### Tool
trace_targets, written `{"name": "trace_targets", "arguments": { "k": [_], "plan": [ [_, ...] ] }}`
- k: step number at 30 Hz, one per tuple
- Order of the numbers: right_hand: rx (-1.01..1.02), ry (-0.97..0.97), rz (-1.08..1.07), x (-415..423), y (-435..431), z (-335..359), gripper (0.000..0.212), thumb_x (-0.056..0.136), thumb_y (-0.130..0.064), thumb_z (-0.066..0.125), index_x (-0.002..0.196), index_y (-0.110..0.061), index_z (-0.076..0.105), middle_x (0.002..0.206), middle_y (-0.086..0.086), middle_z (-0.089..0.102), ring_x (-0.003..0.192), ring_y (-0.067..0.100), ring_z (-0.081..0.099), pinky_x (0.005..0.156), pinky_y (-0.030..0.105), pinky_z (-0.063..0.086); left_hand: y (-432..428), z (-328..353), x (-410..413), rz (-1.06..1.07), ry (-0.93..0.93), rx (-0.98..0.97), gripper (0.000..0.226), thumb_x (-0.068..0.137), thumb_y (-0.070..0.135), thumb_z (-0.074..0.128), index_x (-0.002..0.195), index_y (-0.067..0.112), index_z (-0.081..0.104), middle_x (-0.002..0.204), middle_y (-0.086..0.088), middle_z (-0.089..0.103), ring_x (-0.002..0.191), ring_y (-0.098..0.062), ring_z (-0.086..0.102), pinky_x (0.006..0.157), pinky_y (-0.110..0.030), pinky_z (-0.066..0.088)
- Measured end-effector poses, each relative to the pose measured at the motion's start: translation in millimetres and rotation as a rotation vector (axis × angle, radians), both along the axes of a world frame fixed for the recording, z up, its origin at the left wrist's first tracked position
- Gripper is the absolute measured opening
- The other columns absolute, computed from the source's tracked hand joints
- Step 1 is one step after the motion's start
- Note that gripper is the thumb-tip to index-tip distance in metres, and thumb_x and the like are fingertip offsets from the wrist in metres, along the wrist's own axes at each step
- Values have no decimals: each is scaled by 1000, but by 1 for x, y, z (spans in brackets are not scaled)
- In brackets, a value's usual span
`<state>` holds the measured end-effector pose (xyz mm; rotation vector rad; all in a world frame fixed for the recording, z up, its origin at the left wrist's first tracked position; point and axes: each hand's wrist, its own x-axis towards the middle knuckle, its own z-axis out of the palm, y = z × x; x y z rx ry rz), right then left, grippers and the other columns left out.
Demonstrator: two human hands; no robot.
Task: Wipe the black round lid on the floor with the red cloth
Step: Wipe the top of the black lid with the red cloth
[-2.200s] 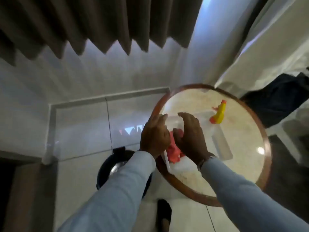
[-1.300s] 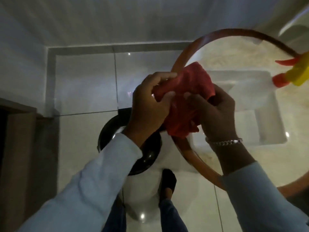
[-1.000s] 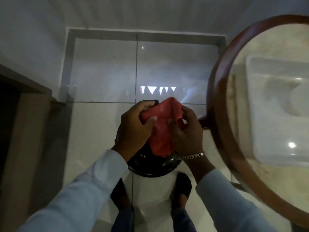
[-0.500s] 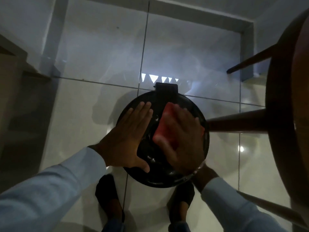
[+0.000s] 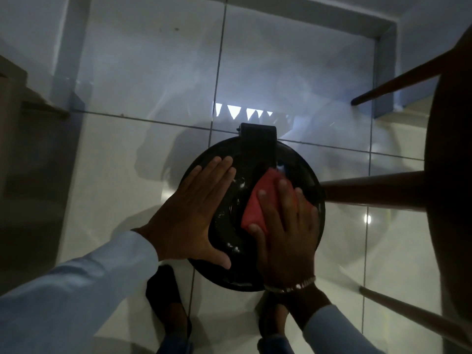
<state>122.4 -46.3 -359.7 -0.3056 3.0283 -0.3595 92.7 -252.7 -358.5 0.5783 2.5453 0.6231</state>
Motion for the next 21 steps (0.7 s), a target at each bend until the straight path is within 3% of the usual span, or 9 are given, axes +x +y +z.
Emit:
{"name": "trace_targets", "arguments": {
  "k": [5,7,10,16,19,21],
  "plan": [
    [-15,-89,-297,-20,-31,1,72,87,-64,38,149,-36,15,163,7,19,149,37,19,115,65,20,1,-1,-1,-1,15,-4,145,52,91,58,153,11,-9,164,-8,-16,151,-23,-17,123,-34,-17],
    [25,-104,-255,-17,-36,-1,71,88,-64,38,150,-39,13,164,6,15,149,37,15,115,65,16,0,-4,0,3,20,-7,146,51,92,57,153,10,-7,165,-8,-14,152,-24,-16,123,-34,-15],
    [50,-119,-83,6,-5,3,63,90,-52,42,147,-36,21,161,7,17,148,38,18,113,65,24,-1,-5,0,4,22,-13,146,50,94,55,153,11,-8,165,-7,-14,152,-23,-15,123,-35,-15],
    [-15,-110,-329,-24,-33,-1,59,94,-51,39,147,-37,19,163,7,18,149,35,17,116,63,19,-1,-8,0,6,43,1,146,51,95,54,153,11,-8,165,-8,-14,152,-24,-15,125,-43,-7],
    [21,-63,-165,-14,-36,-6,61,92,-49,49,147,-36,25,163,7,19,149,36,17,118,60,14,-1,-10,1,11,49,18,145,52,94,53,153,9,-6,165,-10,-11,152,-25,-13,125,-42,-7],
    [62,-90,-16,12,-19,-2,65,90,-49,54,146,-34,26,162,7,18,148,37,19,117,63,18,-1,-9,0,9,49,13,145,52,94,54,153,9,-5,165,-10,-11,152,-25,-13,124,-40,-9]
  ]
}}
